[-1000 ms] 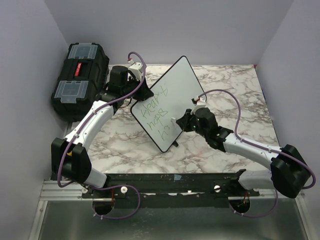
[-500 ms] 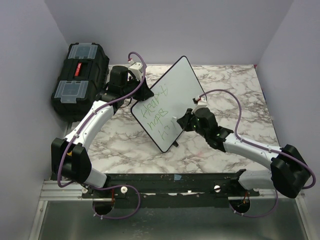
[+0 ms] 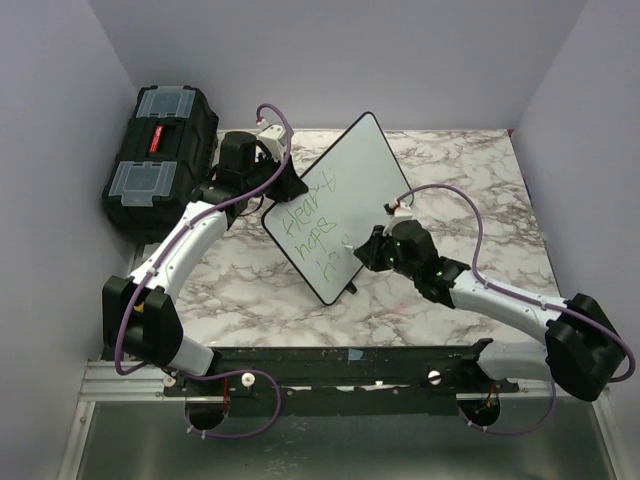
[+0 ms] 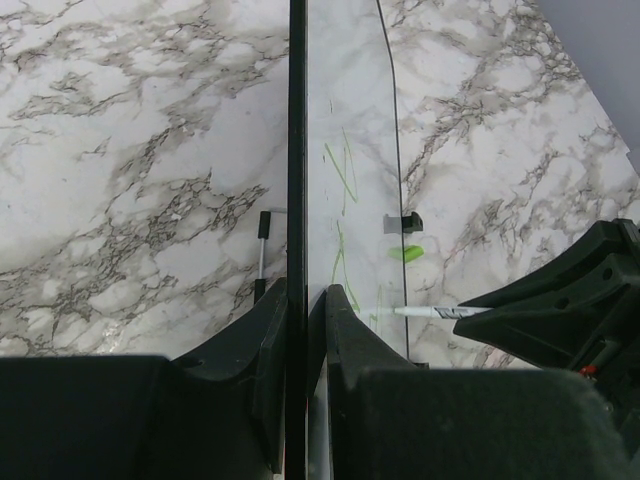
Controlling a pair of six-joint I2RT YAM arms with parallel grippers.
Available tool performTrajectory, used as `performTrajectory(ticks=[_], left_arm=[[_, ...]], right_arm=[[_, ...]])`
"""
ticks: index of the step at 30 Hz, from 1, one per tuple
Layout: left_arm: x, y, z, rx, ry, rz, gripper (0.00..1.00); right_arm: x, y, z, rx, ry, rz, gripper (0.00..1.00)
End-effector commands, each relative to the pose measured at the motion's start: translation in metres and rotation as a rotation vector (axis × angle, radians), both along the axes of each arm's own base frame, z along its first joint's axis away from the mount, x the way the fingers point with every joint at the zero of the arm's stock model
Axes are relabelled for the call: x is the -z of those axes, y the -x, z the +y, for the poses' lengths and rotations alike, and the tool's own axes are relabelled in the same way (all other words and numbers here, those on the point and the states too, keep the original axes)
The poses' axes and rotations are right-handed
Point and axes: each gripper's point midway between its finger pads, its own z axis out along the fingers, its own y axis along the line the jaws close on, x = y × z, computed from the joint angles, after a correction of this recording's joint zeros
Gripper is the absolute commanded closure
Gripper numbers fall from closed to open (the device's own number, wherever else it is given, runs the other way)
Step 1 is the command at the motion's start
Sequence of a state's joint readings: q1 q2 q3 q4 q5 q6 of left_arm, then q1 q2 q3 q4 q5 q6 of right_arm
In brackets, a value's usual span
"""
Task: Write a sentence on the whiteboard
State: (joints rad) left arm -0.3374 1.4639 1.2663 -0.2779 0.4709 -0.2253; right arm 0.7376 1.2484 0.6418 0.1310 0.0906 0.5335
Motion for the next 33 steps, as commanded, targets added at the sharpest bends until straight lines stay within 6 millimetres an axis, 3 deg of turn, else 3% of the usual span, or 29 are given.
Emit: performTrajectory(ticks=[1, 9, 15, 25, 33], left_arm=[[0.022, 0.014, 0.003, 0.048, -0.088, 0.008, 1.0], [0.022, 0.014, 0.003, 0.047, -0.089, 0.006, 1.0], [0.022, 0.014, 0.003, 0.047, -0.089, 0.006, 1.0], [0.022, 0.013, 0.003, 0.046, -0.09, 0.003, 1.0], [0.023, 0.013, 0.003, 0.045, -0.091, 0.006, 1.0]], right_arm=[[-0.006, 0.014, 0.006, -0.079, -0.04, 0.0, 0.99], [-0.047, -0.003, -0.008, 0.034, -0.079, -0.12, 0.99], [-0.051, -0.024, -0.018, 0.136, -0.004, -0.132, 0.99], [-0.035, -0.033, -0.005, 0.113, 0.016, -0.092, 0.99], [0.002, -0.031, -0.007, 0.097, 0.084, -0.023, 0.99]])
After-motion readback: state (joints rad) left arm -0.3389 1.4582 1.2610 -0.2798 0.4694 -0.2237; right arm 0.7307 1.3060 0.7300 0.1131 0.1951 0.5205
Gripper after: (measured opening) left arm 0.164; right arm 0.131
